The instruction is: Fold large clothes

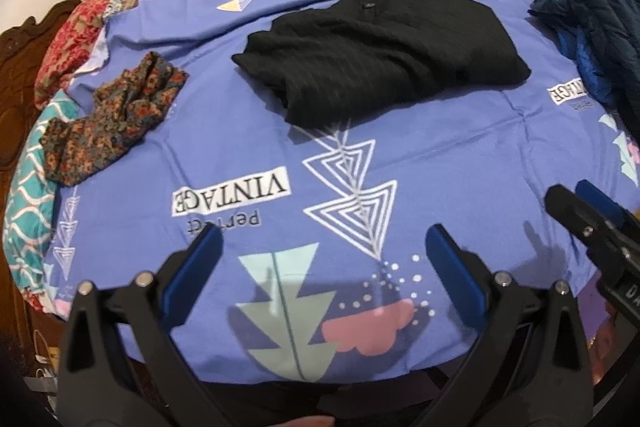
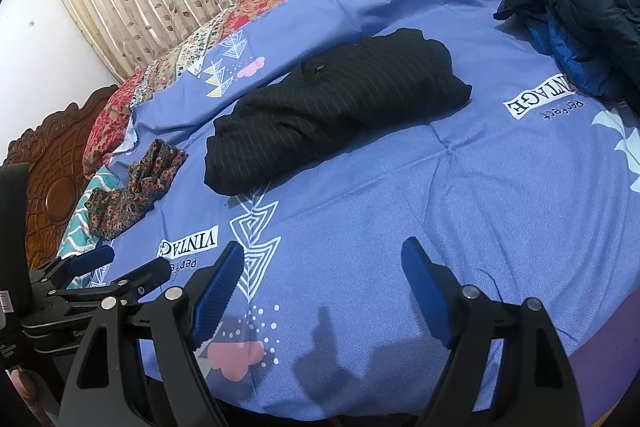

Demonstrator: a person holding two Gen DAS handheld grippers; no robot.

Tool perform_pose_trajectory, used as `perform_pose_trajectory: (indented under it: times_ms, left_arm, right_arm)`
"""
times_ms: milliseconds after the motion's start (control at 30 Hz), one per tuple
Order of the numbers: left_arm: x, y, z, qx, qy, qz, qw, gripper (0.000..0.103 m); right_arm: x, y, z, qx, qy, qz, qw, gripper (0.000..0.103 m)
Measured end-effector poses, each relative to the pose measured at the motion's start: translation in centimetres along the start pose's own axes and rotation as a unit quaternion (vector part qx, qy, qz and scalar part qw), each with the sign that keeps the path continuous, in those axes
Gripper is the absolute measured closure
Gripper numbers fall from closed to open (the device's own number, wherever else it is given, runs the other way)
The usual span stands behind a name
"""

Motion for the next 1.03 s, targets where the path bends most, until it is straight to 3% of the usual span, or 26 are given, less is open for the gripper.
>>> perform_pose_trajectory:
  times_ms: [833, 1033]
  left_arm:
    - [0.9, -1.5, -0.2, -0.052, -0.028, -0.034, 0.9977, 0.006]
    - [0.8, -1.2, 0.1, -0.075, -0.059, -0.026, 0.9951, 0.006]
  right_arm:
    - [0.6, -0.3, -0.2, -0.002, -0.004, -0.003, 1.000, 0.010]
    - [0.6, -0.3, -0.3, -0.002, -0.002, -0.004, 1.000, 0.010]
Point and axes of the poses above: each gripper's, at about its wrist camera, not at the fingertips, and y roughly the way its jaws point, z to its left, x to its top, the point moved 9 cm from there along y, roughly the way its jaws point, and after that the axes turned 9 degrees about x, right-handed, at the moved point
